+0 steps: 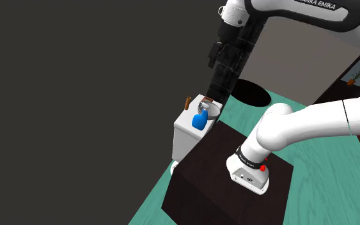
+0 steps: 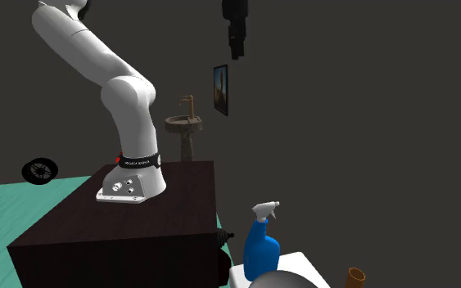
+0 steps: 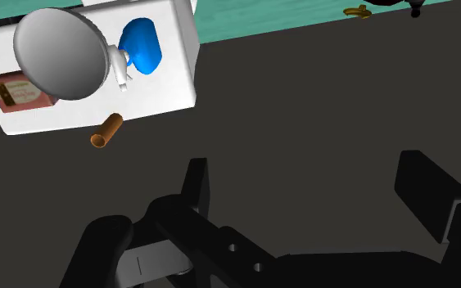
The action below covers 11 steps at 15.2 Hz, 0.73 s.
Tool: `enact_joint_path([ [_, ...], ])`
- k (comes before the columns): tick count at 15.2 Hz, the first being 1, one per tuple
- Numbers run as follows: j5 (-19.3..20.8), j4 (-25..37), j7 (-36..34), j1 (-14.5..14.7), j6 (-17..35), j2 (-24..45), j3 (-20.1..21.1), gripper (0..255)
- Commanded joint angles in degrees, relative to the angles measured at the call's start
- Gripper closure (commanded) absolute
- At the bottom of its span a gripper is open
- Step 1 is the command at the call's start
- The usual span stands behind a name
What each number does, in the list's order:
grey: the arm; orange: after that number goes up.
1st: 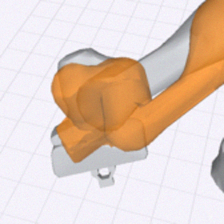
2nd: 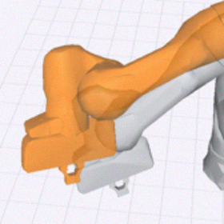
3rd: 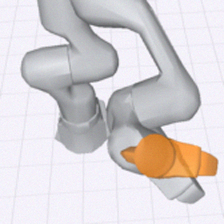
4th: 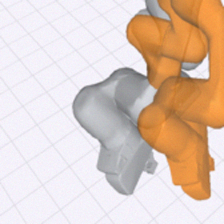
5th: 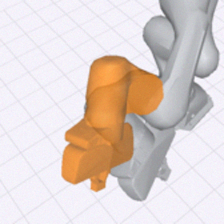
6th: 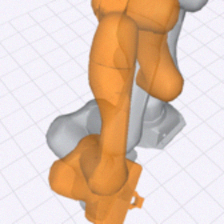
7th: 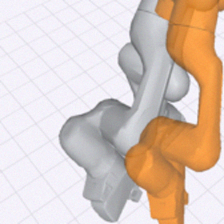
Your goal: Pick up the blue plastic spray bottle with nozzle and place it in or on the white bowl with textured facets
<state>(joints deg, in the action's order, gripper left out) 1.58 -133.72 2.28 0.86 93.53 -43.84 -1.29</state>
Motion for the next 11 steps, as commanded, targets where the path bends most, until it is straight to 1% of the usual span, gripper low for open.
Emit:
enact_joint_path([
  [1,0.0,0.0,0.0,0.0,0.0,0.0,0.0,0],
  [6,2.3,-7.7,3.7,-1.4,7.9,0.5,-3.7,0],
  [11,4.8,-13.8,7.5,-3.0,16.4,3.1,-7.7,0],
])
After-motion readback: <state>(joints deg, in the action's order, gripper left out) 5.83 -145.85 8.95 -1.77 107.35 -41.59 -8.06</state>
